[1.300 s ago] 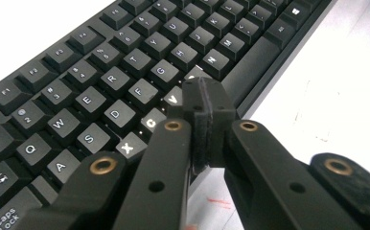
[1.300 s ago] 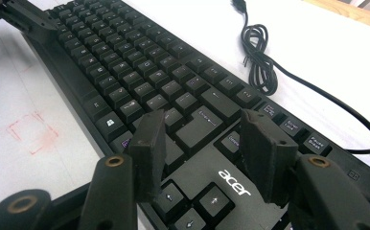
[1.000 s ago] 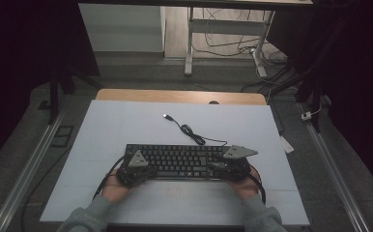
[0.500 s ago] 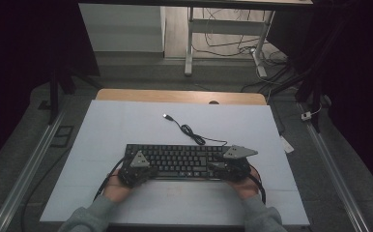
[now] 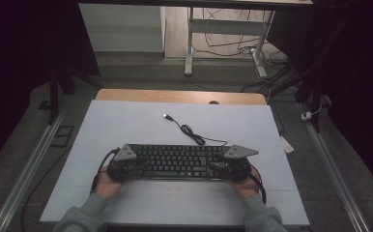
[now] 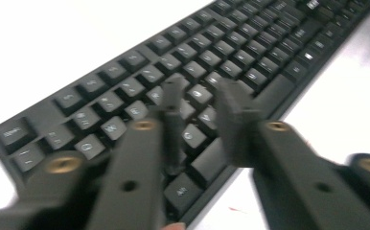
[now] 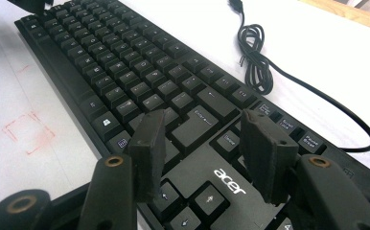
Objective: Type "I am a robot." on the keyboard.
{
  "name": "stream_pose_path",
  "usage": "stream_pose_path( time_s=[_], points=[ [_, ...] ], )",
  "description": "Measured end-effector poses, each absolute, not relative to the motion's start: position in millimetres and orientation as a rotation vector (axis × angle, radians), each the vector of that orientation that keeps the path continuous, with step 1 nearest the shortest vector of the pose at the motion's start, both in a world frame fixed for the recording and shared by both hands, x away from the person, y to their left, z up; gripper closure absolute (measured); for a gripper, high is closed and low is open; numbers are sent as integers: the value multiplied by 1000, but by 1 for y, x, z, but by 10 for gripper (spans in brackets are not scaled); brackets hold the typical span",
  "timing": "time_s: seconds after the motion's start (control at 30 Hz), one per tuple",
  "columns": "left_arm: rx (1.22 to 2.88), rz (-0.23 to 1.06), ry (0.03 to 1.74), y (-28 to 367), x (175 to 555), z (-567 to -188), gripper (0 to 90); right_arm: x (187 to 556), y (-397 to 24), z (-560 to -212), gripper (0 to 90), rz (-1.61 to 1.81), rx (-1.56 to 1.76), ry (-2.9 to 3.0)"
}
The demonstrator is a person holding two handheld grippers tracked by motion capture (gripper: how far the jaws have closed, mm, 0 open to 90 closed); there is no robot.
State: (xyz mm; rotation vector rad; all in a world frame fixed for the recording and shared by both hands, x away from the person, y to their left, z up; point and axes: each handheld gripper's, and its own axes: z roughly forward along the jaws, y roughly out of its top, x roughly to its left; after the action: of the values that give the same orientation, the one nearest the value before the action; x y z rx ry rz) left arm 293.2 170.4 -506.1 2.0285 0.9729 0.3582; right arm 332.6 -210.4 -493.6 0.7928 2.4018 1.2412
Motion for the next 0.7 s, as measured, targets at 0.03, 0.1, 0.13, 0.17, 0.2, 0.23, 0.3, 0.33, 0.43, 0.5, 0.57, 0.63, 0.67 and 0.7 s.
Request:
stream_pose_path(
  time_s=[0.03,0.1,0.13,0.17,0.2,0.23,0.3,0.33,0.43,0.5,0.57,0.63,0.67,0.7],
  points=[
    [2022,367,983,172,294,-506,603,333,-211,-494,518,1241,793,2402],
    [2009,378,1003,175,294,-505,547,333,-211,-494,517,1241,790,2402],
    [2004,381,1012,176,294,-505,523,333,-211,-494,517,1239,790,2401],
    [2000,382,1022,178,295,-505,503,333,-211,-494,516,1238,790,2401],
    [1998,382,1030,179,295,-505,489,333,-211,-494,516,1236,788,2401],
    [1997,384,1035,181,296,-505,476,333,-211,-494,516,1235,788,2400],
    [1992,388,1045,183,296,-504,459,334,-211,-494,515,1230,788,2401],
    [1992,388,1050,185,297,-504,451,333,-211,-494,515,1224,792,2402],
    [1989,393,1065,189,298,-504,431,334,-211,-494,515,1220,791,2402],
    [1988,396,1075,191,298,-504,420,334,-211,-494,514,1224,790,2401],
    [1990,396,1079,193,299,-504,412,334,-211,-494,514,1224,788,2400],
    [1990,398,1083,195,300,-504,406,334,-211,-494,514,1224,785,2399],
    [1991,400,1086,196,300,-504,404,334,-211,-495,514,1223,786,2400],
    [1990,401,1088,196,300,-504,403,334,-211,-495,514,1222,786,2400]
  ],
)
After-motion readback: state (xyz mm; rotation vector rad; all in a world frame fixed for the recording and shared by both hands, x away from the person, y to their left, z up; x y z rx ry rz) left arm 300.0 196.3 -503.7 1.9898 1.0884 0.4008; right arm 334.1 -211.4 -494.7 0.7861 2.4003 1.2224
